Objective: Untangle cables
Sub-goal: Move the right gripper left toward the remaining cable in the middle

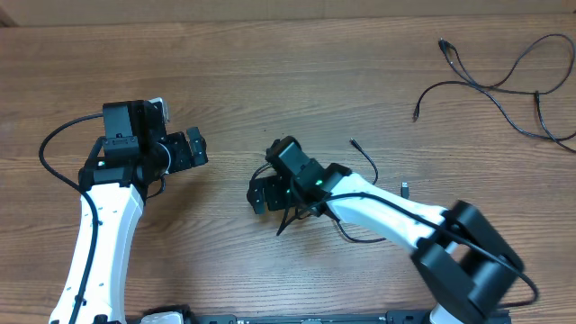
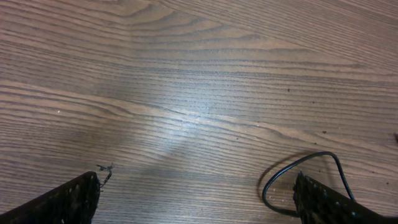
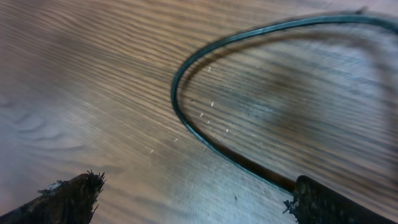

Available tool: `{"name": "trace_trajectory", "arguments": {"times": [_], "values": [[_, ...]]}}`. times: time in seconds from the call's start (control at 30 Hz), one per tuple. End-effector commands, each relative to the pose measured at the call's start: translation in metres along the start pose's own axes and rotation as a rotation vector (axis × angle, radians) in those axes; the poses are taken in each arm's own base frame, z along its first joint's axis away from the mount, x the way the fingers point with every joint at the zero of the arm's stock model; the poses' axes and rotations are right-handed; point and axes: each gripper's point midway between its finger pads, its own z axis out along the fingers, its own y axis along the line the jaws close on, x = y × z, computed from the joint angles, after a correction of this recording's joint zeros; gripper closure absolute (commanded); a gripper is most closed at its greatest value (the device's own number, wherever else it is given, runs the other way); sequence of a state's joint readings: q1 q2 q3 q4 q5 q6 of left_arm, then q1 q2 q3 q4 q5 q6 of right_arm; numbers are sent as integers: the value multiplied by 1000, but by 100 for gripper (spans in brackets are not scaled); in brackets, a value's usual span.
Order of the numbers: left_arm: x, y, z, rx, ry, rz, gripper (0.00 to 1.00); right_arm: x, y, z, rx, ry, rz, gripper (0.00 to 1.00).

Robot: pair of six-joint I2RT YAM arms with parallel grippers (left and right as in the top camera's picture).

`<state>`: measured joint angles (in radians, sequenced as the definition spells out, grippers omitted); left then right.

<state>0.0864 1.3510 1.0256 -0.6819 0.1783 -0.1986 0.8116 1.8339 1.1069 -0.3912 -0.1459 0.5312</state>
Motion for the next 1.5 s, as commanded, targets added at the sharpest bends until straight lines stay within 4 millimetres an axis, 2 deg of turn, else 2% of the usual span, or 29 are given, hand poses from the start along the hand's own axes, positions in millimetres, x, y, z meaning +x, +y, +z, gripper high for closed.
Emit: {"name": "trace_trajectory", "arguments": {"times": [0.0, 0.33, 0.7, 0.9, 1.0, 1.27, 1.4, 1.47], "values": [[-3, -1, -3, -2, -15, 23, 0, 1, -6, 15, 17, 2, 19, 0], [-3, -1, -3, -2, -15, 23, 0, -2, -4, 30, 0, -13, 13, 0], [-3, -1, -3, -2, -15, 23, 0, 0, 37, 39, -78, -73, -72, 0], [-3, -1, -3, -2, -15, 23, 1, 0, 28, 45, -24, -94, -75, 1], [-3, -1, -3, -2, -15, 23, 0, 1, 22, 52, -2, -96, -73, 16], [-3, -1, -3, -2, -15, 23, 0, -3, 6, 62, 70, -130, -69, 36], [-3, -1, -3, -2, -15, 23, 0, -8, -2, 62, 119, -163, -67, 44], [-3, -1, -3, -2, -15, 23, 1, -9, -6, 63, 138, -172, -67, 44]]}}
